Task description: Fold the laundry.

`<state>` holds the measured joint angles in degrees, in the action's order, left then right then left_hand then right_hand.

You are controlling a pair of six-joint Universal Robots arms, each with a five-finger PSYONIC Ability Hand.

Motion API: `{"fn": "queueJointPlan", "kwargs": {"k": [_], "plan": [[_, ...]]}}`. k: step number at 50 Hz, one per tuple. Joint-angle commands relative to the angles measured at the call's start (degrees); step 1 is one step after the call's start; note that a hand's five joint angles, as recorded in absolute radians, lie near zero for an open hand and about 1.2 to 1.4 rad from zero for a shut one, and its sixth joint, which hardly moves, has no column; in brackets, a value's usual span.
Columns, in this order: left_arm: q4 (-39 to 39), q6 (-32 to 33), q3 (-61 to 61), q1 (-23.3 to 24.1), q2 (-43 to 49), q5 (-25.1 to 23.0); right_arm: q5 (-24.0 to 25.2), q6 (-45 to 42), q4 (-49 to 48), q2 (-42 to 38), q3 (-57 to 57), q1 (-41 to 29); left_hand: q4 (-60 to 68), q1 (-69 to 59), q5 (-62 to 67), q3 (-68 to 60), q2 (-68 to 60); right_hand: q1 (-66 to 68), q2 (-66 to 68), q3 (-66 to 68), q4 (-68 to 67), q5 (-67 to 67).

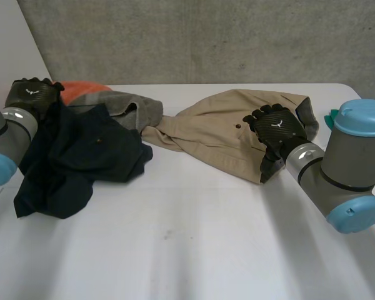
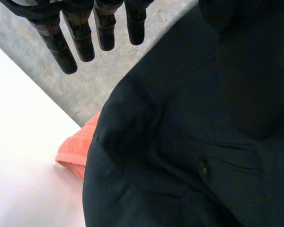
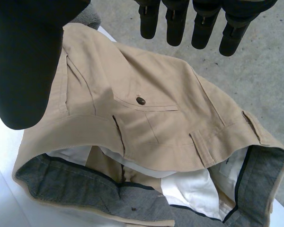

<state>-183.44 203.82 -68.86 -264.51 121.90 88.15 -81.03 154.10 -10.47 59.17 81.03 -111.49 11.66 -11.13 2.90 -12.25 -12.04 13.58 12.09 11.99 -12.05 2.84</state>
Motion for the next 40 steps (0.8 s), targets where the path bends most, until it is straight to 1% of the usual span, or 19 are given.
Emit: {"fn": "queueJointPlan", "kwargs": {"k": [1, 3, 5, 7, 11, 16, 21, 22, 24, 25, 26, 28, 30, 31, 34, 35, 36, 40], "plan": [[-0.08, 3.60, -6.44, 3.55, -8.50, 0.54, -1.58, 3.91, 5.00, -0.02, -2.71, -0.30, -1.66, 1.13, -2.90, 2.25, 2.04, -3.58, -2.09, -1.99, 2.05, -2.84], [-0.08, 3.34, -8.82, 4.52, -10.70, -0.69, -2.81, 6.55, 7.64, -0.54, -4.03, -0.48, -1.66, 1.13, -2.90, 2.25, 2.04, -3.58, -2.09, -1.99, 2.05, -2.84], [-0.25, 2.99, -12.86, 6.02, -14.04, -2.98, -3.96, 11.03, 11.24, -1.68, -6.32, -0.83, -1.66, 1.13, -2.90, 2.25, 2.04, -3.58, -2.09, -1.99, 2.05, -2.84], [-0.43, 2.46, -17.07, 7.59, -17.11, -5.43, -4.14, 15.23, 14.31, -3.87, -9.29, -1.36, -1.66, 1.13, -2.90, 2.25, 2.04, -3.58, -2.09, -1.99, 2.05, -2.84], [-1.39, 1.32, -23.76, 10.32, -21.34, -8.34, -4.40, 19.13, 17.23, -8.80, -14.66, -2.85, -1.66, 1.13, -2.90, 2.25, 2.04, -3.58, -2.09, -1.99, 2.05, -2.84], [-4.29, -0.44, -30.44, 13.14, -24.95, -7.82, -6.24, 20.01, 17.76, -15.22, -21.17, -4.17, -1.66, 1.13, -2.90, 2.25, 2.04, -3.58, -2.09, -1.99, 2.05, -2.84], [-7.37, -2.72, -35.19, 14.46, -28.02, -5.63, -10.28, 19.13, 16.71, -20.49, -26.45, -5.67, -1.66, 1.13, -2.90, 2.25, 2.04, -3.58, -2.09, -1.99, 2.05, -2.84], [-8.16, -3.42, -36.25, 14.72, -28.64, -5.19, -11.77, 18.61, 16.10, -21.98, -27.85, -6.01, -1.66, 1.13, -2.90, 2.25, 2.04, -0.45, 1.04, 1.14, -1.08, 0.29], [-8.95, -3.95, -36.96, 14.81, -29.08, -4.83, -12.66, 17.82, 15.39, -23.13, -28.82, -6.28, -1.66, 1.13, -2.90, 2.25, 2.04, 9.82, 11.31, 11.41, -11.35, 10.56], [-9.30, -4.22, -37.22, 14.72, -29.08, -4.57, -13.18, 16.85, 15.04, -23.74, -29.44, -6.37, -1.66, 1.13, -2.90, 2.25, 2.04, 31.86, 33.35, 33.45, -33.39, 32.60], [-10.09, -4.57, -37.48, 14.55, -29.17, -4.31, -13.36, 16.50, 14.95, -23.75, -29.35, -6.46, -1.66, 1.13, -2.90, 2.25, 2.04, 42.40, 43.89, 44.00, -43.93, 43.15], [-10.71, -5.01, -37.49, 14.37, -29.17, -4.04, -13.54, 15.53, 14.69, -23.31, -28.83, -6.63, -1.66, 1.13, -2.90, 2.25, 2.04, 66.31, 67.79, 67.90, -67.84, 67.05], [-11.33, -5.62, -37.05, 14.02, -28.91, -3.60, -13.72, 15.00, 14.07, -20.86, -26.73, -6.81, -1.66, 1.13, -2.90, 2.25, 2.04, 66.42, 67.91, 68.01, -67.95, 67.16], [-11.50, -5.97, -36.52, 13.85, -28.39, -3.25, -13.54, 15.09, 12.50, -17.80, -24.02, -6.90, -1.66, 1.13, -2.90, 2.25, 2.04, 66.42, 67.91, 68.01, -67.95, 67.16], [-11.86, -6.59, -35.29, 13.84, -26.72, -2.81, -12.67, 14.47, 7.93, -12.08, -19.09, -7.16, -1.66, 1.13, -2.90, 2.25, 2.04, 66.42, 67.91, 68.01, -67.95, 67.16], [-12.12, -6.85, -34.07, 13.93, -25.41, -2.64, -11.71, 13.25, 5.22, -8.32, -15.59, -7.25, -1.66, 1.13, -2.90, 2.25, 2.04, 66.42, 67.91, 68.01, -67.95, 67.16], [-12.29, -7.12, -33.36, 14.02, -24.61, -2.55, -11.09, 12.20, 4.06, -6.37, -13.90, -7.34, -1.66, 1.13, -2.90, 2.25, 2.04, 66.42, 67.91, 68.01, -67.95, 67.16], [-12.21, -7.73, -29.41, 14.63, -20.22, -2.46, -7.13, 5.08, 2.03, 2.69, -6.25, -7.77, -1.66, 1.13, -2.90, 2.25, 2.04, 66.42, 67.91, 68.01, -67.95, 67.16]]}}
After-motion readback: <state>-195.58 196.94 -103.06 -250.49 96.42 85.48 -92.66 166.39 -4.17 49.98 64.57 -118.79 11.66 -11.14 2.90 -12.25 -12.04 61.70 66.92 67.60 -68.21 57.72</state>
